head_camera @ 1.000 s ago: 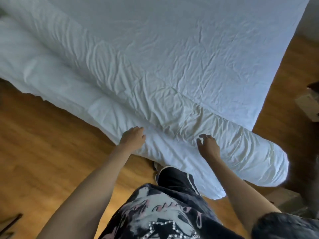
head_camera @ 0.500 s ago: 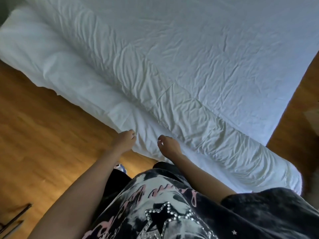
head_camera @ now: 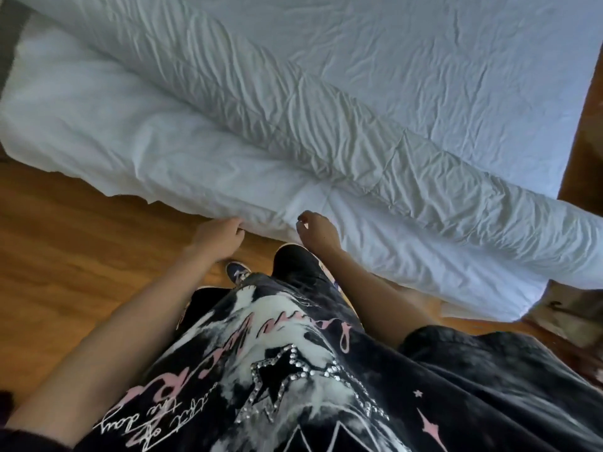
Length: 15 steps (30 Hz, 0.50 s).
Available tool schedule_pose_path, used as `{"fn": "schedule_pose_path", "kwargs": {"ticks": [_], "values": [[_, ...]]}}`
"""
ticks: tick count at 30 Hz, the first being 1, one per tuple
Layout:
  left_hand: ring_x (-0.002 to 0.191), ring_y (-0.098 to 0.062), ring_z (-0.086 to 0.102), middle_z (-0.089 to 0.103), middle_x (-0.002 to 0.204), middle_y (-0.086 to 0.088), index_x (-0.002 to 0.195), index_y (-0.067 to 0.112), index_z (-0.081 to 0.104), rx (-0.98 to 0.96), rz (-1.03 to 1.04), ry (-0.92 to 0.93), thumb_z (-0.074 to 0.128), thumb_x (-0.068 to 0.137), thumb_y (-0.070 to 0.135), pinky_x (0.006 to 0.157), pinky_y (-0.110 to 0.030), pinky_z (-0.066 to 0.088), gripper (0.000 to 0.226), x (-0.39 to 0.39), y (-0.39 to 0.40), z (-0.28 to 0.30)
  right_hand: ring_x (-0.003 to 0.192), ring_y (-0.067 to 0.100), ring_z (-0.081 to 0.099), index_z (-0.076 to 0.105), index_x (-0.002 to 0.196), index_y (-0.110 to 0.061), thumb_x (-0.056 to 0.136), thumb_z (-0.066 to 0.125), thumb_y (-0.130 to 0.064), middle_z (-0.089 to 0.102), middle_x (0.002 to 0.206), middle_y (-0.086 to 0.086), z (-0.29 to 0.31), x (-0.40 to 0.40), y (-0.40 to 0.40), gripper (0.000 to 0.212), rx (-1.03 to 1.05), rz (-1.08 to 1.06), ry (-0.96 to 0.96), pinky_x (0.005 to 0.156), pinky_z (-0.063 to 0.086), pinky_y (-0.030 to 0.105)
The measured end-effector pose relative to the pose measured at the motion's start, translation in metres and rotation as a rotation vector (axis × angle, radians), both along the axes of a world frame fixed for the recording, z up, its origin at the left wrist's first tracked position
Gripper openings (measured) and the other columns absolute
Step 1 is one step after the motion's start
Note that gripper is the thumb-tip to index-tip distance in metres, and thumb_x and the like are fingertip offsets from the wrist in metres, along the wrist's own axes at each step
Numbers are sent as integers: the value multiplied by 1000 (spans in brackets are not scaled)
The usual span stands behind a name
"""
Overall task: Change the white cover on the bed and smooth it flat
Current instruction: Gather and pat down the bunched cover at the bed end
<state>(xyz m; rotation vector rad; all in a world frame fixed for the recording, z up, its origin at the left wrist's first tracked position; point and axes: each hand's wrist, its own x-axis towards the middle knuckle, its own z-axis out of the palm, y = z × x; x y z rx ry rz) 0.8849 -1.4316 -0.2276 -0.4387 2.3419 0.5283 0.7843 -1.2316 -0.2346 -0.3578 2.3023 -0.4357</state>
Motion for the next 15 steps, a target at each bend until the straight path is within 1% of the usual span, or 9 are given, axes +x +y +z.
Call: {"fn": "schedule_pose_path", "kwargs": {"ticks": [2,5,9,15], "values": [[104,-28,60,59,127,-9,134,10,49,37,-27,2,36,103,25,80,-36,51,37,0,-44,5,117,27,53,60,124,-13,98,45,-26,61,125,9,4,11,-28,32,4,-25,4,89,43,34],[104,-27,59,57,129,-10,132,8,50,28,-61,35,34,103,23,81,-37,49,36,-12,-104,1,118,25,52,59,125,-13,99,44,-26,60,126,8,2,12,-68,32,20,-61,5,91,43,36],[115,-29,55,51,137,-10,136,12,47,-11,-83,45,35,102,24,89,-40,46,38,-43,-167,-11,118,24,52,59,124,-14,99,44,-26,60,125,7,-15,0,-127,32,27,-120,12,90,44,35],[119,-28,52,48,140,-9,138,12,45,-4,-155,-19,35,102,25,92,-39,44,40,-86,-257,-16,118,26,51,58,125,-12,99,42,-25,59,126,9,-38,-35,-235,33,65,-103,-81,90,46,37]]}}
